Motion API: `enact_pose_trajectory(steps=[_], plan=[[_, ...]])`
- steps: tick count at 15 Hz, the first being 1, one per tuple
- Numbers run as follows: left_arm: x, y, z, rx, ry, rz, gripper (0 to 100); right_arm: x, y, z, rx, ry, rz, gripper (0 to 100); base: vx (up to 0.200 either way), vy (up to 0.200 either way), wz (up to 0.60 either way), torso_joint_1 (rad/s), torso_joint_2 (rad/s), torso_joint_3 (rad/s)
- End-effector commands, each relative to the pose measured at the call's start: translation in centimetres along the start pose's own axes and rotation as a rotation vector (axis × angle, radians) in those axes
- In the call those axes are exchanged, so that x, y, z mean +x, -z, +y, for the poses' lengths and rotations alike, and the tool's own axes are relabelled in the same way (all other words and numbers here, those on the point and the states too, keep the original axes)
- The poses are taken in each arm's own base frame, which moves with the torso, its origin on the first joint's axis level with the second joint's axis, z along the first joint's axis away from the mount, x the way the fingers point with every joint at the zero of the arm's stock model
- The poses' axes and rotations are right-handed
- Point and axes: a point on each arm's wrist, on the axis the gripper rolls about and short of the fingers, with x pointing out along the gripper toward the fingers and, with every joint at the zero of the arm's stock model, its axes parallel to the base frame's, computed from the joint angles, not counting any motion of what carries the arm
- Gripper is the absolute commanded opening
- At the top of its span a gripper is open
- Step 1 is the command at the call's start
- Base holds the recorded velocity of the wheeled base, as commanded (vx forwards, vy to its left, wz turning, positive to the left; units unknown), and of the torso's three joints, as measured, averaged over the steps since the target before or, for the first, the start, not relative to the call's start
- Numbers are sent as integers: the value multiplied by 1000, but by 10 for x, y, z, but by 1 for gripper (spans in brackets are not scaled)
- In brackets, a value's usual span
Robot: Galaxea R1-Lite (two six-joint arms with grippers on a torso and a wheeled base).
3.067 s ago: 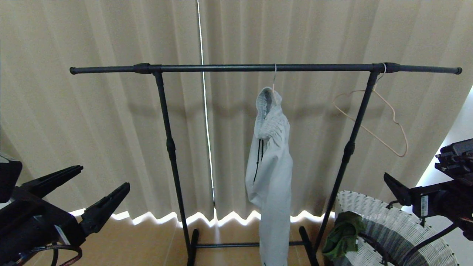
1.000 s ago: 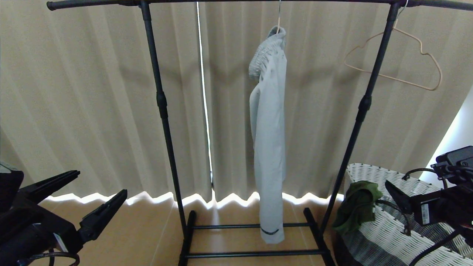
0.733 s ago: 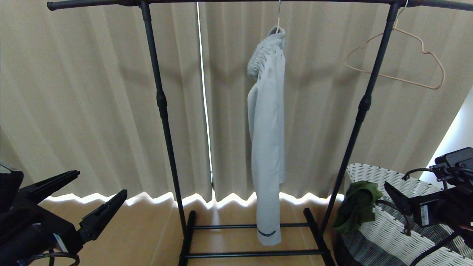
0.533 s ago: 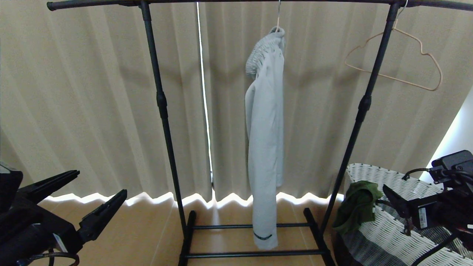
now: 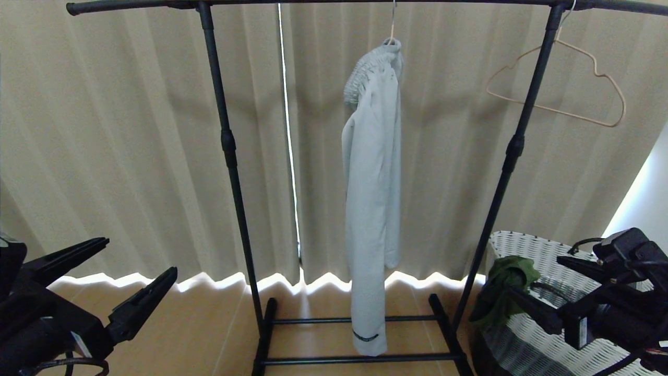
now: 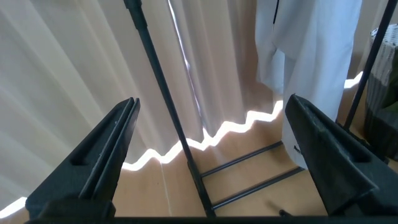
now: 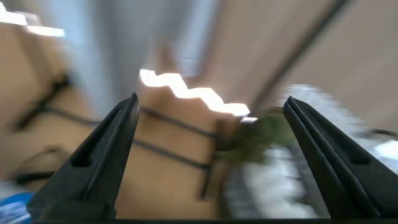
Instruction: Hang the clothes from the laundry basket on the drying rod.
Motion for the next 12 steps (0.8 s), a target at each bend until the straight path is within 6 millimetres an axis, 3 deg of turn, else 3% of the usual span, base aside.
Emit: enact_pose_trajectory(steps=[1, 2, 12], plan=[[0, 0, 0, 0, 1, 0, 100, 1, 3, 1, 8, -14, 14, 100, 0, 0, 0, 0, 0, 0], [-1, 1, 0, 0, 1, 3, 100, 3, 4, 2, 11, -14, 24, 100, 0, 0, 0, 0, 0, 0], [-1, 3, -1, 2, 3, 9, 100, 2, 6, 2, 8, -12, 29, 100, 0, -200, 0, 1, 4, 2]])
